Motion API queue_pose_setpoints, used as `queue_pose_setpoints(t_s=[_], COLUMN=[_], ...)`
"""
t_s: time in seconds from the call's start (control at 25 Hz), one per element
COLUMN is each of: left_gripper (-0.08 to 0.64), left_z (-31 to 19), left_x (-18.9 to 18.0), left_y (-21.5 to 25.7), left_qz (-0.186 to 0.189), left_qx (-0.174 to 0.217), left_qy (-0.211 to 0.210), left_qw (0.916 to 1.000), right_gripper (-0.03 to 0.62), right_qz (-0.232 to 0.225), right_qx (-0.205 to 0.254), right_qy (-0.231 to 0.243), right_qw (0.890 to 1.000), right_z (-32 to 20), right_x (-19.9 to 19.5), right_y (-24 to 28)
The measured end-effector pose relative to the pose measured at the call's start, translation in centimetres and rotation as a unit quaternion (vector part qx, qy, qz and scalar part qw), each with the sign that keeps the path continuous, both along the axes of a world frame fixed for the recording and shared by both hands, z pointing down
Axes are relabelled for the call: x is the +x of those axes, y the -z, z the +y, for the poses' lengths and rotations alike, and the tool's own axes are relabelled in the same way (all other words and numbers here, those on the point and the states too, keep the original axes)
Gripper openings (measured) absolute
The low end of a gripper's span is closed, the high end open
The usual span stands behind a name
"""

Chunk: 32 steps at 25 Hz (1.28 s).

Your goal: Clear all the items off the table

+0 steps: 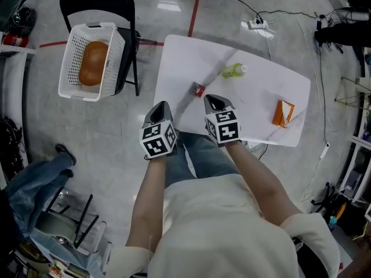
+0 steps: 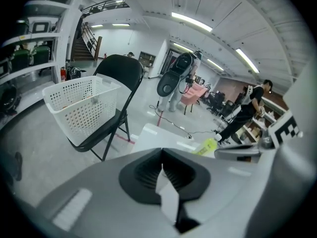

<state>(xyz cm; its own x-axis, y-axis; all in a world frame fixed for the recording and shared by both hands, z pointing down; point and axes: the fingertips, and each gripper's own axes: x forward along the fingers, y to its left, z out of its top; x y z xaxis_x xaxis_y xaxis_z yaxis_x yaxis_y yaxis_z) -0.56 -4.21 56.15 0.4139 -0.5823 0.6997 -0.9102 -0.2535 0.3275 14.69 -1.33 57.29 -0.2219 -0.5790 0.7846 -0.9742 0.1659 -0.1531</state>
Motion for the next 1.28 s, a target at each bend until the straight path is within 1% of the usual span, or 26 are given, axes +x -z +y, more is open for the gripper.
queue_pose_setpoints(t_s=[0.2, 0.36, 0.52, 0.72, 0.92, 1.12, 1.28], left_gripper=[0.008, 0.009, 0.009, 0.009, 0.009, 0.009, 0.009], left_z=[1.2, 2.1, 2.2, 1.7, 1.0, 0.5, 0.1], left_x=[1.5, 1.8, 2.0, 2.7, 3.4, 3.6, 3.6], left_y=[-3.9, -7.1, -9.2, -12.1, -14.0, -15.8, -17.2], left_qz=[-0.017, -0.031, -0.035, -0.040, -0.032, -0.030, -0.034], left_qx=[-0.014, -0.035, -0.045, -0.055, -0.061, -0.071, -0.078], left_qy=[-0.015, -0.018, -0.012, -0.024, -0.025, -0.023, -0.026], left_qw=[0.9997, 0.9988, 0.9983, 0.9974, 0.9973, 0.9967, 0.9961], right_gripper=[0.000, 0.052, 0.107, 0.149, 0.173, 0.193, 0.210], right_qz=[0.009, 0.003, 0.017, 0.023, 0.036, 0.038, 0.044], right_qx=[-0.025, -0.042, -0.053, -0.078, -0.099, -0.112, -0.115], right_qy=[0.007, 0.029, 0.056, 0.058, 0.071, 0.077, 0.080], right_qw=[1.000, 0.999, 0.997, 0.995, 0.992, 0.990, 0.989], right_z=[0.9, 0.9, 0.6, -0.4, -1.0, -1.7, -2.4], right_x=[1.9, 1.4, 1.4, 1.4, 1.4, 1.2, 0.9], right_y=[-4.2, -7.6, -11.1, -15.6, -19.7, -21.8, -22.8])
